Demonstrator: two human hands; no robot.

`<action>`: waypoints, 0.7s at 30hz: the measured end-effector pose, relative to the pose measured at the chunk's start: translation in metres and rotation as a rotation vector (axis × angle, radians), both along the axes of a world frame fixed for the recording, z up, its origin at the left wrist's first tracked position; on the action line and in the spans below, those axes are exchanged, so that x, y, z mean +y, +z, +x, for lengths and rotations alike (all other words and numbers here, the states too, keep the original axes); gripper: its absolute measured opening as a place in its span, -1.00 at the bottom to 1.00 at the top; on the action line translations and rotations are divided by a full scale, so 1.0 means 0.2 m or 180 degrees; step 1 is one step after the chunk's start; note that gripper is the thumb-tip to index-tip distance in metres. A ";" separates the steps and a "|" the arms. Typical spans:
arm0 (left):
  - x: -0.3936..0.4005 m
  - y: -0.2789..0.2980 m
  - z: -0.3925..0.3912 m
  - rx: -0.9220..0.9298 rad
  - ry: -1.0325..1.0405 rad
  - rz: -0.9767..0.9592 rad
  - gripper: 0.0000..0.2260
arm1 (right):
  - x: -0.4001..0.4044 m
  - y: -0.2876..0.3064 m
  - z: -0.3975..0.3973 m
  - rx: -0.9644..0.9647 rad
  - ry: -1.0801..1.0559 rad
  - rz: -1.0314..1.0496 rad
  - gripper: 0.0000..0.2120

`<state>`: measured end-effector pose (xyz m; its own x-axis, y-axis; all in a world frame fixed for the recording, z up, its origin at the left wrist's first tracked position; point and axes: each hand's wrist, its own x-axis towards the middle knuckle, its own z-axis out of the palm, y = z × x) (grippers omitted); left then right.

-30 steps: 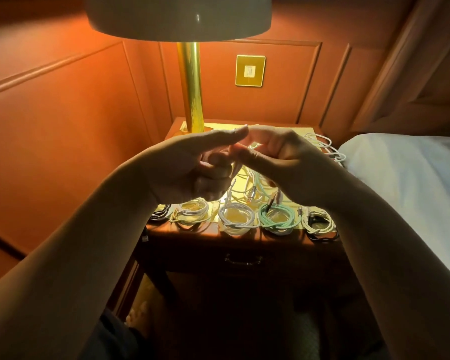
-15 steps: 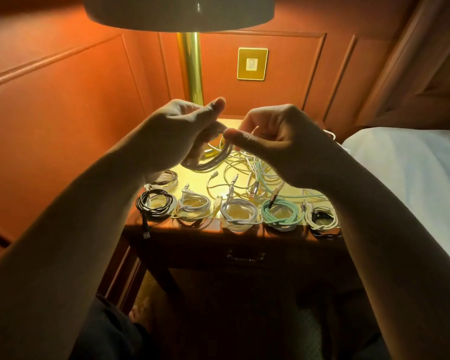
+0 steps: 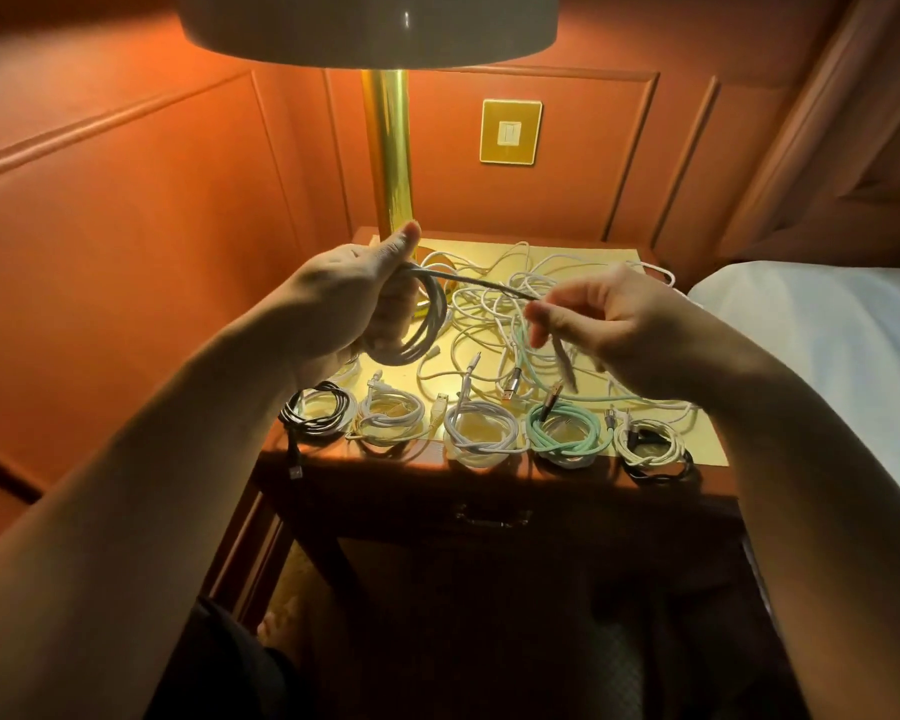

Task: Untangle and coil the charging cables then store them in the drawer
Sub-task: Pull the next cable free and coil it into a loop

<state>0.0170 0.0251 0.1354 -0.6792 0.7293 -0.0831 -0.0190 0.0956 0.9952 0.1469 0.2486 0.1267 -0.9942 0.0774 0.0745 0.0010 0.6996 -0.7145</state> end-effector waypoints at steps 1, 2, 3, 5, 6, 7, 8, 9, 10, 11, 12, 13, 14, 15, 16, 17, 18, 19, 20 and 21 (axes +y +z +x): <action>0.01 0.00 0.00 -0.0140 -0.0004 0.0071 -0.50 | 0.00 -0.02 -0.01 0.0006 0.0060 -0.0428 -0.71; 0.02 -0.01 0.00 -0.0293 0.0007 0.0156 -0.48 | -0.02 -0.03 -0.02 0.0005 0.0106 -0.0897 -0.73; 0.03 -0.01 0.01 -0.0434 0.0024 0.0228 -0.47 | -0.03 -0.04 -0.03 0.0009 0.0125 -0.1301 -0.76; 0.05 -0.02 0.03 -0.0655 0.0078 0.0316 -0.45 | -0.05 -0.05 -0.04 0.0048 0.0084 -0.1749 -0.77; 0.07 -0.02 0.04 -0.0746 0.0112 0.0342 -0.44 | -0.07 -0.06 -0.04 0.0049 0.0066 -0.1916 -0.76; 0.08 -0.03 0.05 -0.0832 0.0137 0.0367 -0.43 | -0.07 -0.07 -0.05 0.0040 0.0068 -0.2109 -0.76; 0.09 -0.03 0.06 -0.0909 0.0142 0.0393 -0.42 | -0.07 -0.08 -0.05 0.0022 0.0099 -0.2321 -0.76; 0.10 -0.03 0.07 -0.0972 0.0139 0.0418 -0.42 | -0.08 -0.09 -0.06 0.0008 0.0134 -0.2520 -0.76; 0.11 -0.03 0.08 -0.1025 0.0133 0.0436 -0.43 | -0.08 -0.09 -0.06 0.0002 0.0141 -0.2678 -0.77; 0.12 -0.03 0.09 -0.1087 0.0132 0.0450 -0.44 | -0.08 -0.10 -0.06 0.0012 0.0108 -0.2765 -0.77; 0.13 -0.03 0.09 -0.1161 0.0127 0.0468 -0.45 | -0.07 -0.11 -0.06 0.0044 0.0028 -0.2787 -0.77; 0.14 -0.04 0.10 -0.1237 0.0109 0.0494 -0.47 | -0.06 -0.11 -0.07 0.0078 -0.0081 -0.2767 -0.77; 0.15 -0.04 0.10 -0.1299 0.0079 0.0527 -0.48 | -0.06 -0.11 -0.07 0.0101 -0.0180 -0.2751 -0.77; 0.16 -0.05 0.10 -0.1339 0.0058 0.0561 -0.48 | -0.05 -0.11 -0.06 0.0095 -0.0234 -0.2762 -0.77; 0.17 -0.06 0.10 -0.1371 0.0065 0.0593 -0.49 | -0.04 -0.11 -0.06 0.0056 -0.0223 -0.2806 -0.78; 0.18 -0.06 0.10 -0.1401 0.0105 0.0618 -0.49 | -0.04 -0.11 -0.06 -0.0014 -0.0152 -0.2898 -0.79; 0.18 -0.07 0.09 -0.1442 0.0170 0.0646 -0.49 | -0.04 -0.11 -0.05 -0.0109 -0.0045 -0.3027 -0.81; 0.18 -0.07 0.09 -0.1506 0.0242 0.0687 -0.49 | -0.04 -0.12 -0.04 -0.0206 0.0070 -0.3169 -0.83; 0.19 -0.07 0.08 -0.1585 0.0304 0.0740 -0.52 | -0.05 -0.13 -0.03 -0.0286 0.0170 -0.3302 -0.84; 0.18 -0.08 0.08 -0.1673 0.0337 0.0794 -0.56 | -0.05 -0.14 -0.03 -0.0340 0.0255 -0.3423 -0.85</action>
